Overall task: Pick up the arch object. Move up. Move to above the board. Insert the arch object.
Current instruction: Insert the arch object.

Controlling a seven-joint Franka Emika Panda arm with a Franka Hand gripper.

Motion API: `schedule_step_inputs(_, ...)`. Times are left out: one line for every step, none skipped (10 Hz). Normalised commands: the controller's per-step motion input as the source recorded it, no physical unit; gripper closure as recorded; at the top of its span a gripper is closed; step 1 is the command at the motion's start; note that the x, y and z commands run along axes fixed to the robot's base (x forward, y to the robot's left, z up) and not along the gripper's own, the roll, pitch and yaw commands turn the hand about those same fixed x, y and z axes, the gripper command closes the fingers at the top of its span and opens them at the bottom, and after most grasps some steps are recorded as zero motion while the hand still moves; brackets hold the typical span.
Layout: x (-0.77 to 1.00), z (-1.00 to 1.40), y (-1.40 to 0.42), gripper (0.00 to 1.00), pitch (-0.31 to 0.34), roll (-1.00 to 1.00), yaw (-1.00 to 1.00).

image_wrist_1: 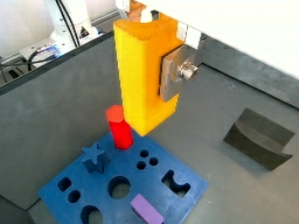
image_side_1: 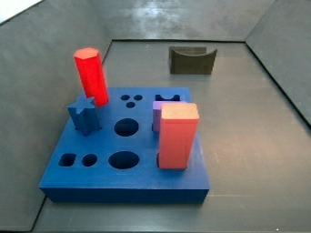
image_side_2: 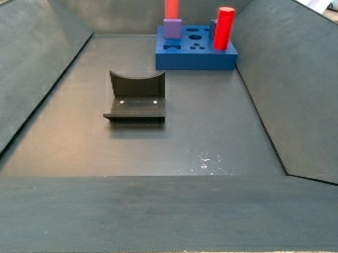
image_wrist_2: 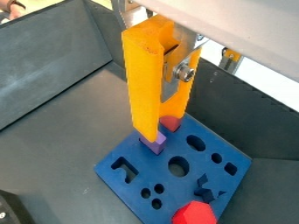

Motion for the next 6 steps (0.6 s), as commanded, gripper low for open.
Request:
schedule_step_inputs(-0.18,0.01,-0.04,1.0,-0.056,0.0,-0.54)
schedule_step_inputs(0.2,0.0,0.0,1.0,0.0,-0.02,-0.63)
schedule_step_inputs(0.0,-0.12,-0.04,1.0,-0.016,0.0,-1.0)
schedule_step_inputs(0.0,-0.19,0.0,1.0,0.0,0.0,-1.0)
schedule_step_inputs(0.0,-0.21,0.0,1.0,-0.007,0.0,-1.0)
schedule_step_inputs(0.0,-0.34,0.0,1.0,-0.033,0.01,-1.0)
